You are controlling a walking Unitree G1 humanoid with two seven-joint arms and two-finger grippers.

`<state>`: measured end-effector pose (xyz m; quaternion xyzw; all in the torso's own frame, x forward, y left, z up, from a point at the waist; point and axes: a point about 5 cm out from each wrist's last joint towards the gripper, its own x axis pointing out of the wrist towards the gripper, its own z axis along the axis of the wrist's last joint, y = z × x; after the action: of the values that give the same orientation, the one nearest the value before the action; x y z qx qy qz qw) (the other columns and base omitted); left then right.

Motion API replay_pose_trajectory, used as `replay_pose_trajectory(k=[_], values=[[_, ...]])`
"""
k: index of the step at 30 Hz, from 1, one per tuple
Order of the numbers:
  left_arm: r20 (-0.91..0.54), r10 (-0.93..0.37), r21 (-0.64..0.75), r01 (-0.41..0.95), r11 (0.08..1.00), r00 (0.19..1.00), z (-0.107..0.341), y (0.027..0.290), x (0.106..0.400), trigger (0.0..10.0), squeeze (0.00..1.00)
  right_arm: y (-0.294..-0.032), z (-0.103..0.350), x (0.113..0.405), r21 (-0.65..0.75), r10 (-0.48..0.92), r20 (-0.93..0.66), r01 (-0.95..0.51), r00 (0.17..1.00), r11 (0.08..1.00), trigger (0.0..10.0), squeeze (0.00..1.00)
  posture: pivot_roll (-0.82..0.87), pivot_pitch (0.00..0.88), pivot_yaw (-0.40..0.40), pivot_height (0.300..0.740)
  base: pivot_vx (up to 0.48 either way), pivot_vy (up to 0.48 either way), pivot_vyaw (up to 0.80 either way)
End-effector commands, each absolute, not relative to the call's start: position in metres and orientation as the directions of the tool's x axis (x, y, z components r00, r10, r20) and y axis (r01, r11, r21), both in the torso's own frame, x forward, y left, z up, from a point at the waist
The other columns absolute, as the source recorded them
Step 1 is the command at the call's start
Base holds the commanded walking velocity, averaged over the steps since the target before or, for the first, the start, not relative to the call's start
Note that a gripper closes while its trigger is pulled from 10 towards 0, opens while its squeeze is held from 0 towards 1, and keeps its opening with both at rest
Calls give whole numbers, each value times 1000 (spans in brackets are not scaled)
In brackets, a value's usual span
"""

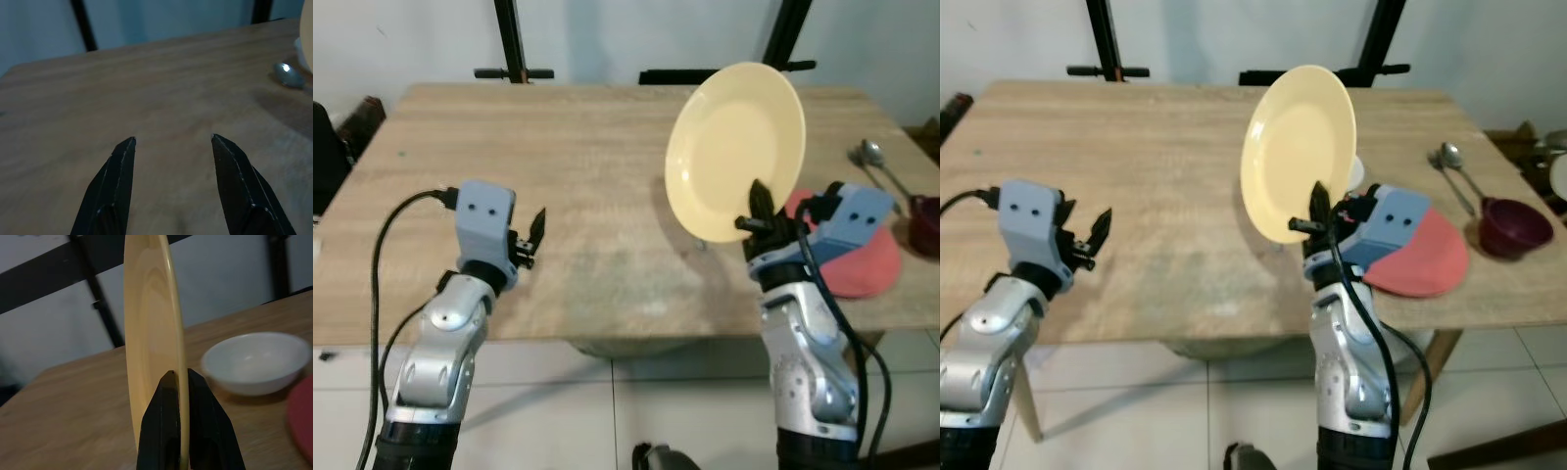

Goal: Setting the table

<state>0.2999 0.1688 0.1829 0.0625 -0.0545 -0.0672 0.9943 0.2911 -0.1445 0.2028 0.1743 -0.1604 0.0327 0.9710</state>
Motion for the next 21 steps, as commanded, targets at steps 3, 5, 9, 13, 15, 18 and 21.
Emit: replay_pose_trajectory(k=[3, 5, 9, 13, 15, 18, 21], values=[[79, -140, 130, 130, 983, 987, 178, 169, 300, 10000, 0, -147, 202, 291, 319, -2, 327, -108, 945, 942, 10000, 0, -97, 9, 60, 740, -364, 0, 0], [79, -141, 129, 130, 983, 987, 178, 168, 300, 10000, 0, -147, 202, 291, 318, -3, 326, -107, 945, 942, 10000, 0, -97, 10, 60, 740, -364, 0, 0], [79, -142, 128, 131, 983, 987, 178, 168, 300, 10000, 0, -148, 202, 291, 317, -3, 326, -106, 946, 942, 10000, 0, -97, 10, 60, 740, -361, 0, 0], [78, -144, 128, 133, 983, 986, 177, 168, 300, 10000, 0, -148, 202, 290, 317, -5, 325, -104, 946, 943, 10000, 0, -97, 10, 60, 740, -364, 0, 0], [78, -145, 128, 135, 983, 986, 178, 168, 300, 10000, 0, -148, 202, 290, 316, -5, 325, -103, 946, 943, 10000, 0, -100, 12, 61, 740, -364, 0, 0], [78, -146, 127, 135, 983, 986, 178, 167, 300, 10000, 0, -148, 202, 290, 315, -5, 324, -103, 946, 944, 10000, 0, -99, 13, 60, 740, -363, 0, 0], [77, -146, 127, 136, 983, 986, 178, 167, 300, 10000, 0, -148, 201, 290, 314, -5, 323, -102, 946, 944, 10000, 0, -99, 13, 60, 740, -363, 0, 0]])
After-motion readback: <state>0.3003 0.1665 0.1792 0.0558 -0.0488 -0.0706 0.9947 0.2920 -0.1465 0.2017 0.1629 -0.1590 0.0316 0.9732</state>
